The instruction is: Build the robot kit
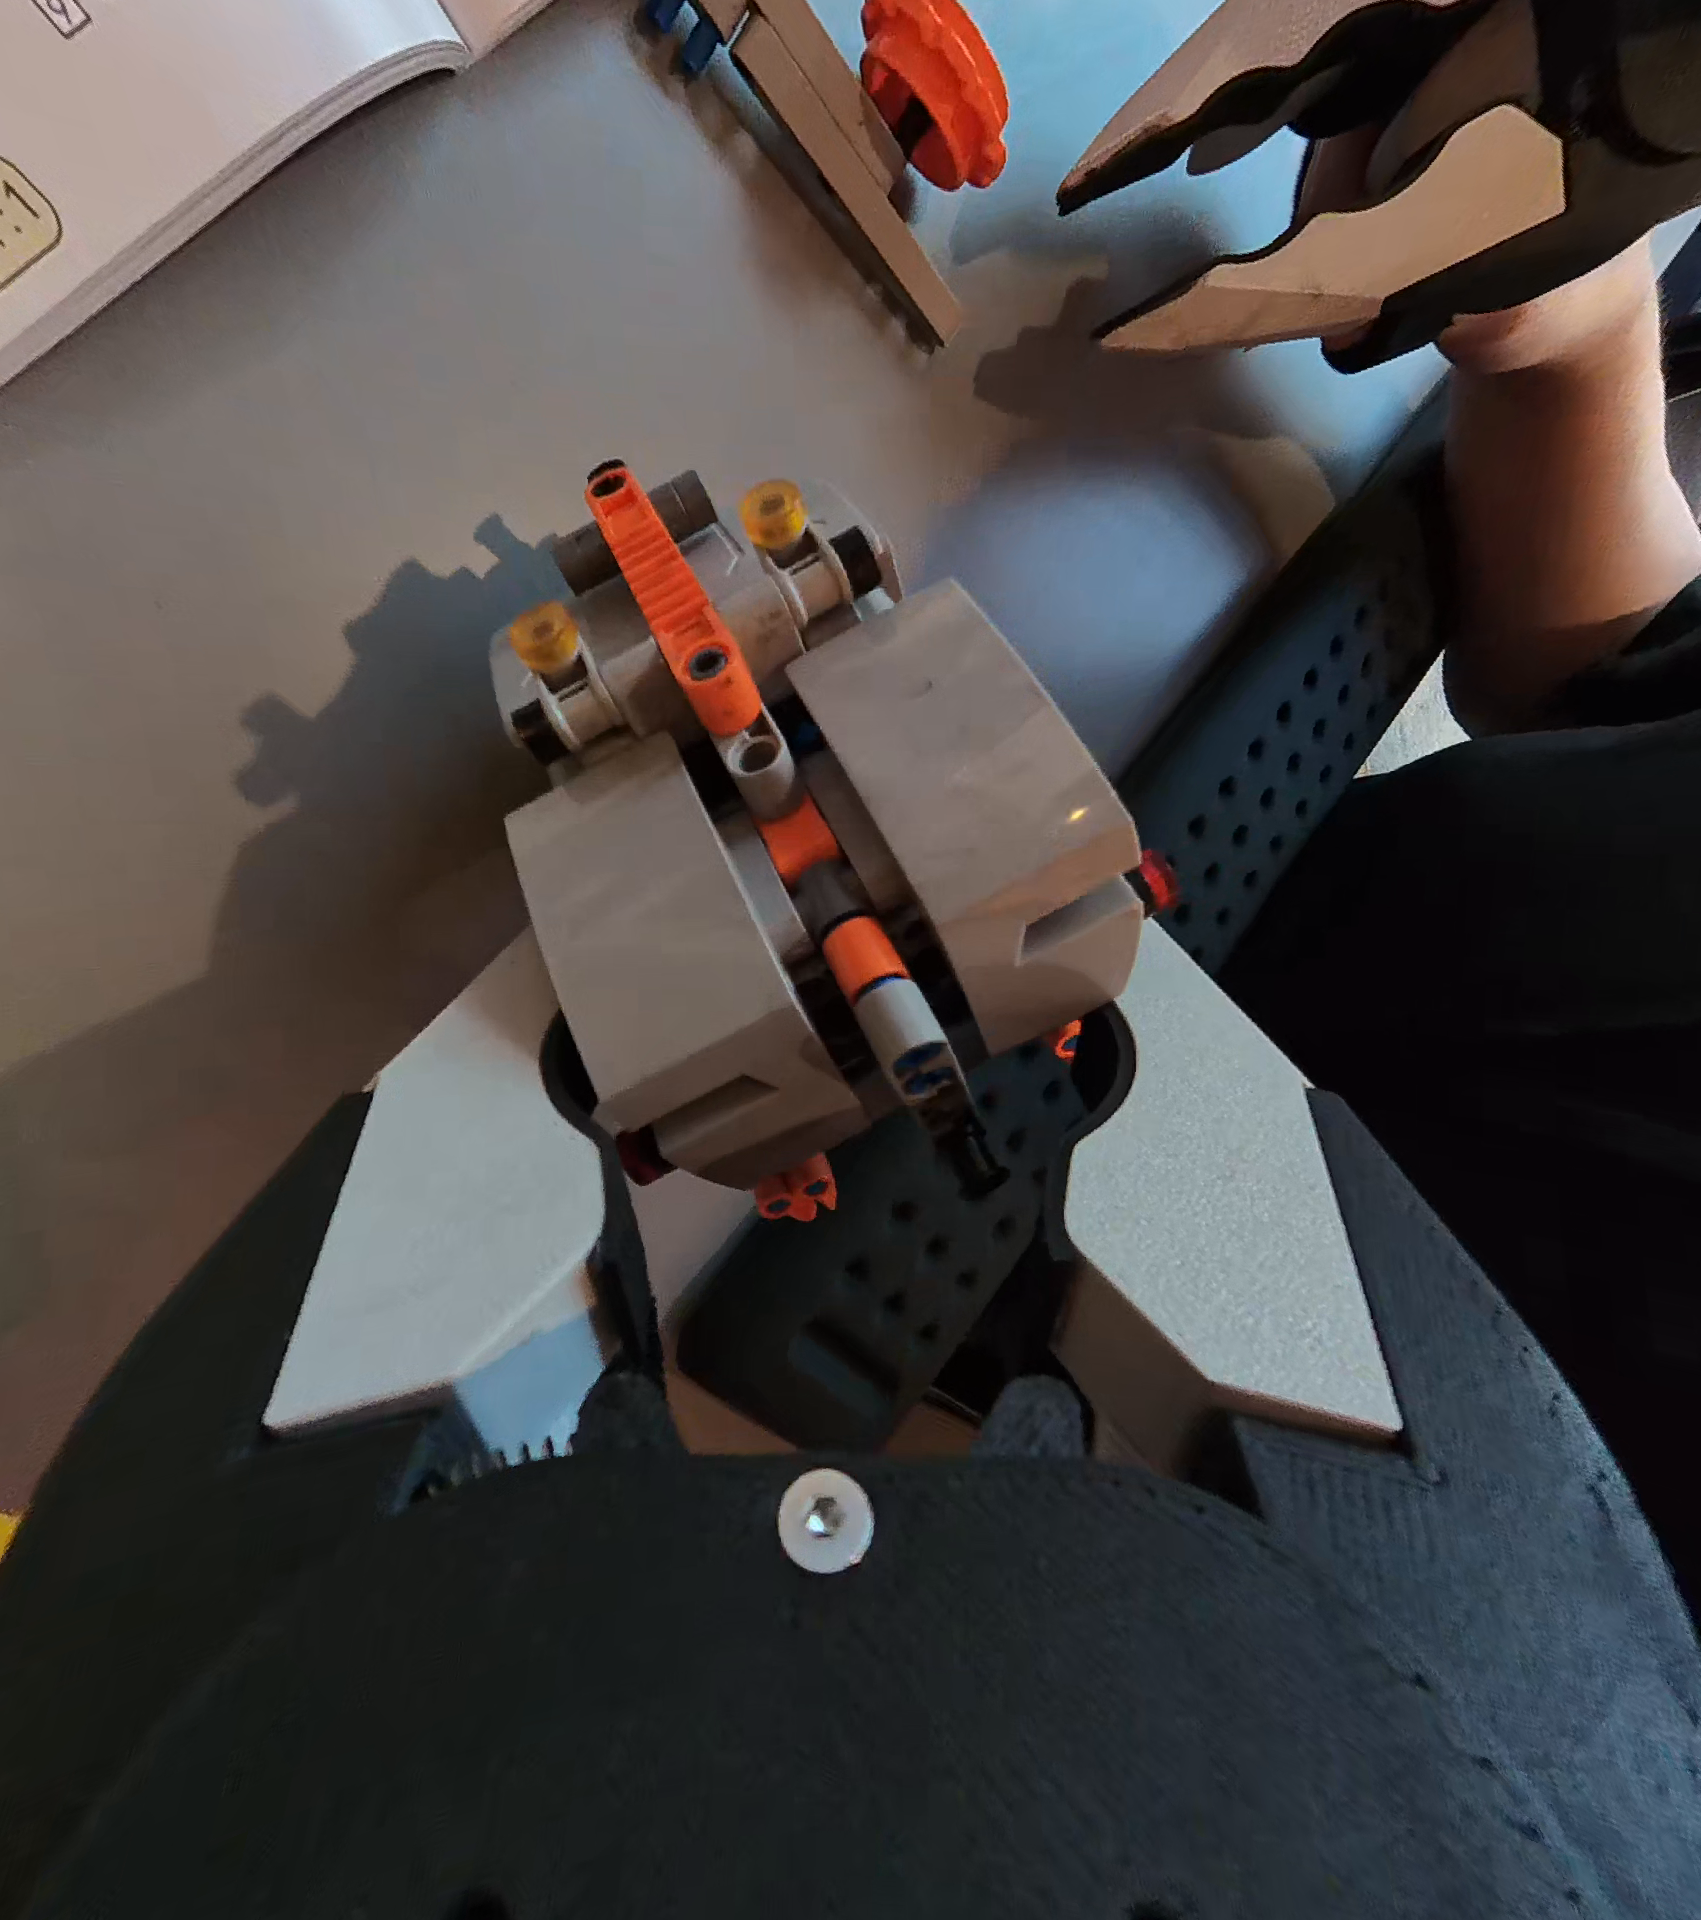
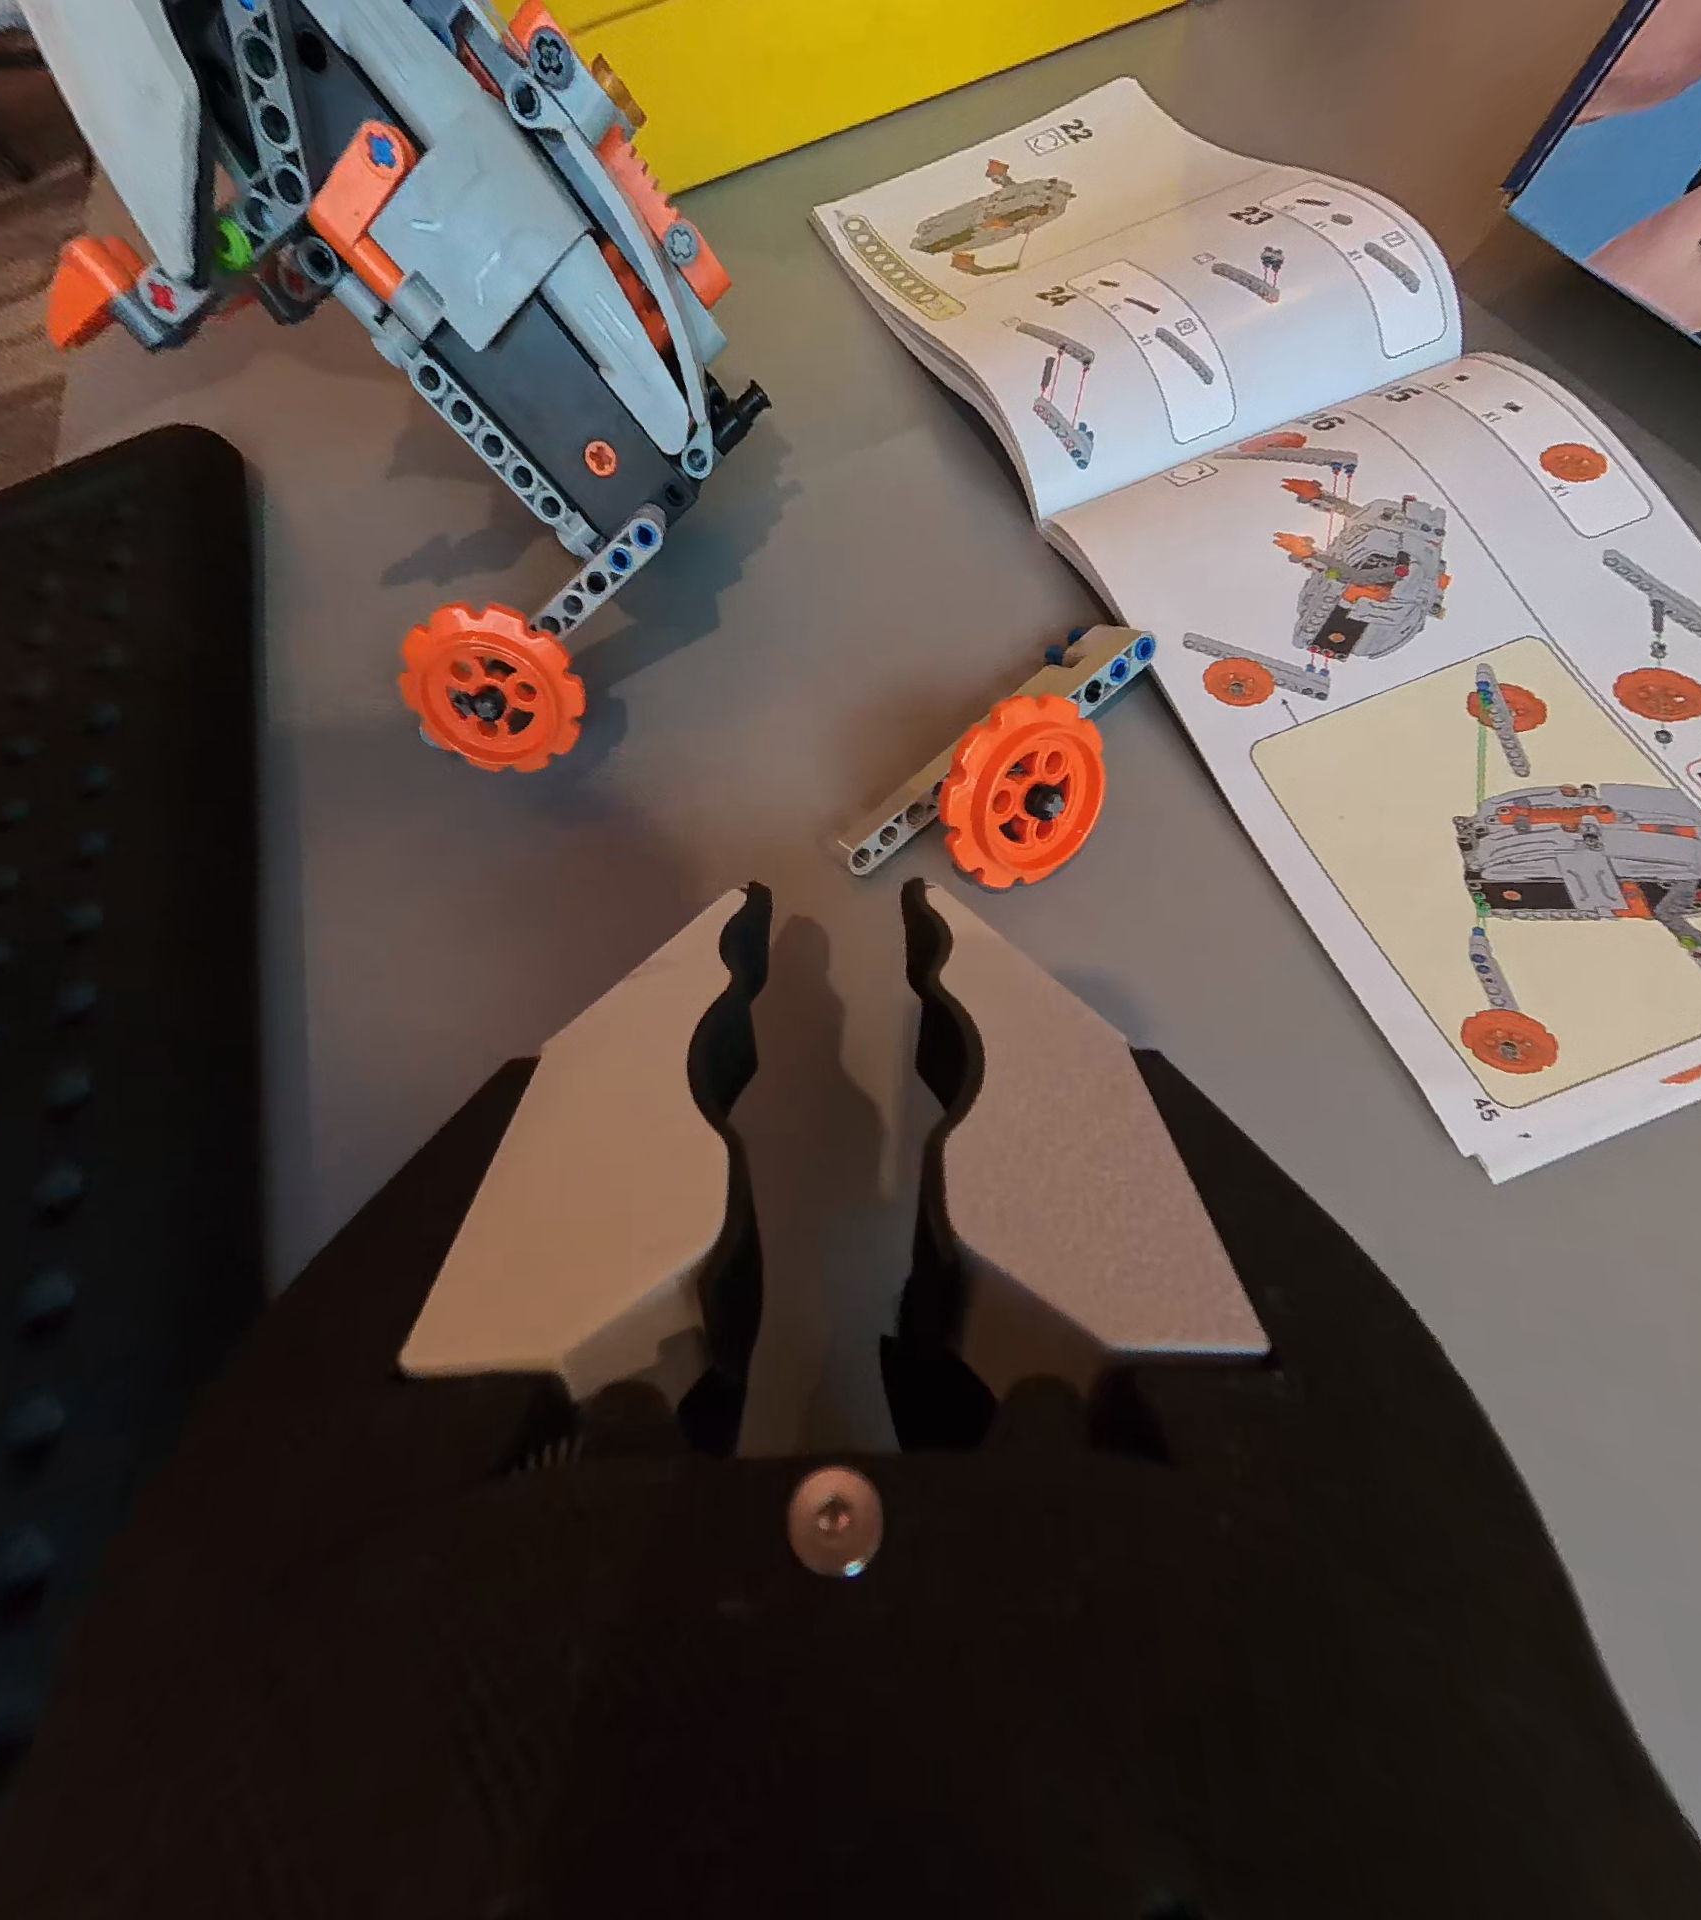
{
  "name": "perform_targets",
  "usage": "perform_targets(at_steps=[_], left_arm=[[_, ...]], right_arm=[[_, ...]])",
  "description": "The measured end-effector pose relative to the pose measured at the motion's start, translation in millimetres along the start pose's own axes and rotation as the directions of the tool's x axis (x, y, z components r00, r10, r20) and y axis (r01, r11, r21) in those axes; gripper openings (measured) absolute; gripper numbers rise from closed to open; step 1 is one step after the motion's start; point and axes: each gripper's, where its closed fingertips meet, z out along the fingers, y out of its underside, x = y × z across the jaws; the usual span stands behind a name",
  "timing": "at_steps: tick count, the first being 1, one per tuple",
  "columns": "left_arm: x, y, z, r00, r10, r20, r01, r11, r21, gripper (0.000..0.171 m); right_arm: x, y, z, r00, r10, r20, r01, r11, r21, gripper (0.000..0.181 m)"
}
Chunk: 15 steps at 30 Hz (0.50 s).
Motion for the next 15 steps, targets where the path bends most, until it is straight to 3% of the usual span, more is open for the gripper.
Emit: perform_targets(at_steps=[6, 15], left_arm=[[4.3, -1.4, 3.8, 0.998, -0.058, -0.007, 0.058, 0.997, 0.048, 0.092], [13.9, -4.6, 16.0, 0.998, -0.044, -0.043, 0.045, 0.999, 0.021, 0.093]], right_arm=[[23.9, 20.5, -7.9, 0.991, 0.059, -0.123, -0.072, 0.992, -0.107, 0.024], [40.3, 25.9, -15.1, 0.956, 0.269, -0.118, -0.277, 0.960, -0.050, 0.024]])
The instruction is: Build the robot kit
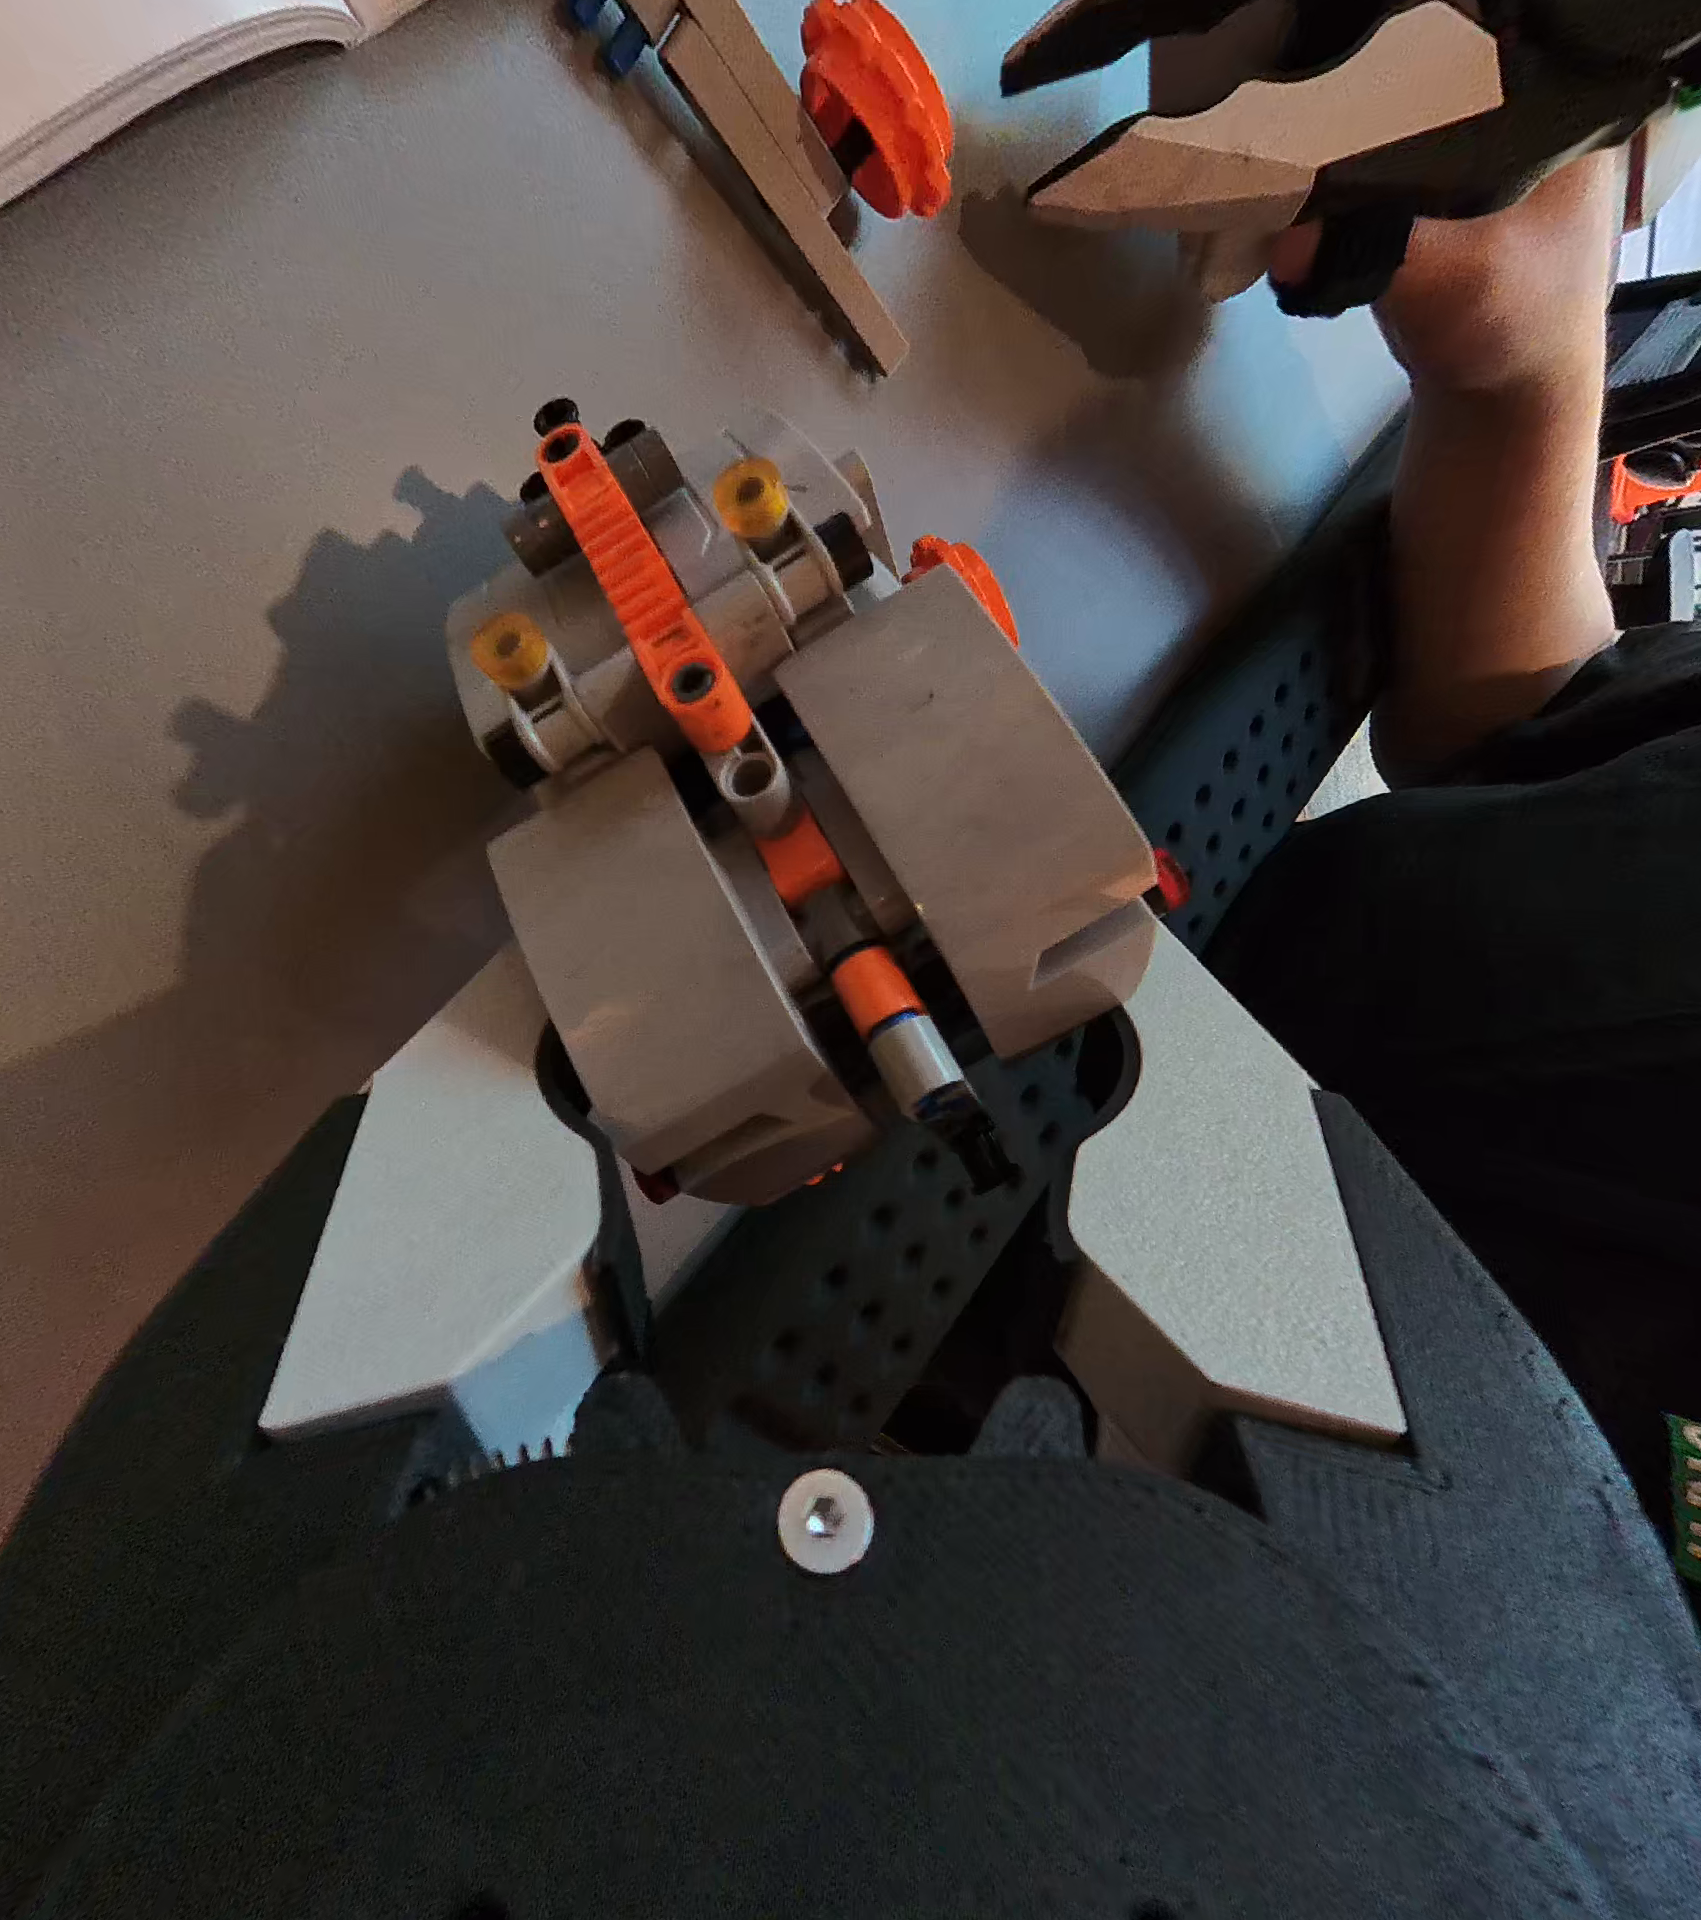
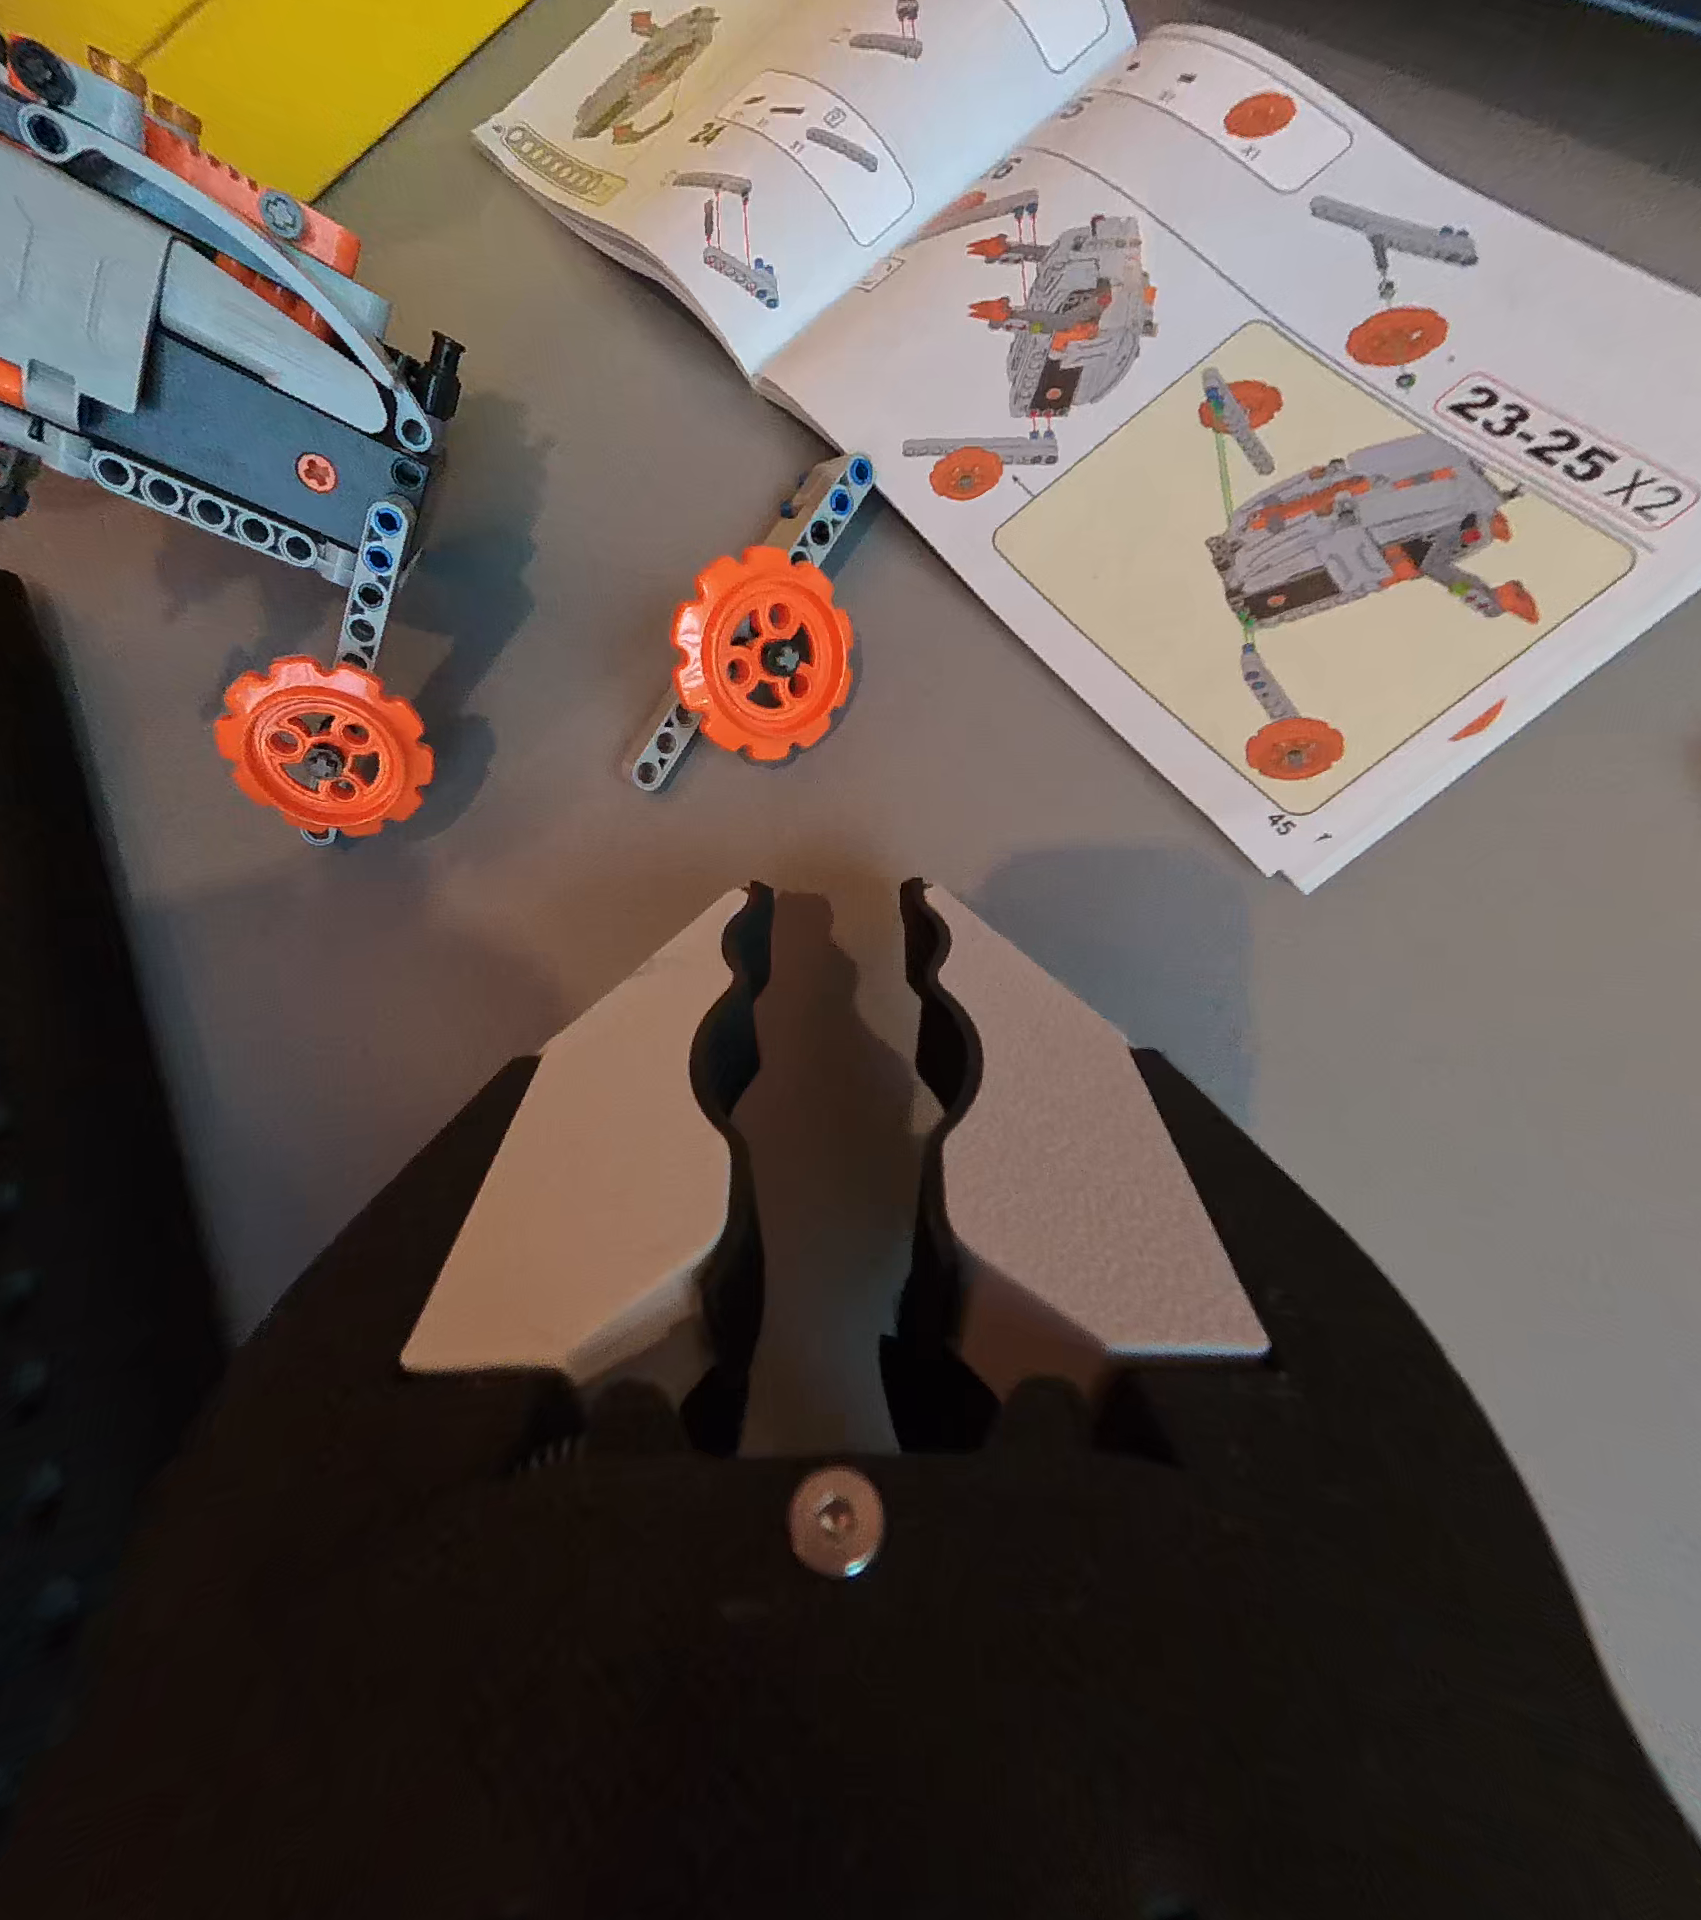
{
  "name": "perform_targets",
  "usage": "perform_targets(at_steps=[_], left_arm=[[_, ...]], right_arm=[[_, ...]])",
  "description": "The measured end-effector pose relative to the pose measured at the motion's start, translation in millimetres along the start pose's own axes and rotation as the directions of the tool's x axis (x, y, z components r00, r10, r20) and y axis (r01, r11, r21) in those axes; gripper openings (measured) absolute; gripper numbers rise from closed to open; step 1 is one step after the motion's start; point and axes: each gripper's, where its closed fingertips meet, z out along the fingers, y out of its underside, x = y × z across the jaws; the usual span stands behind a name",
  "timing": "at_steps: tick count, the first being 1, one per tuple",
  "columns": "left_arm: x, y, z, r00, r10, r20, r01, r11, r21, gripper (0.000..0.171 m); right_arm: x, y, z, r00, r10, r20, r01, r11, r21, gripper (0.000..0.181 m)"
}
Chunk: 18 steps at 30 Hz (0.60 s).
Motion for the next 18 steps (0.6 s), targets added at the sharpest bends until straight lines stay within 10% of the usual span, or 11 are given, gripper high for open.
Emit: perform_targets(at_steps=[18], left_arm=[[-0.2, 1.3, -0.8, 1.000, 0.000, 0.005, 0.001, 1.000, -0.013, 0.092]], right_arm=[[-11.4, 1.2, 8.7, 0.969, 0.203, 0.139, -0.205, 0.979, 0.000, 0.019]])
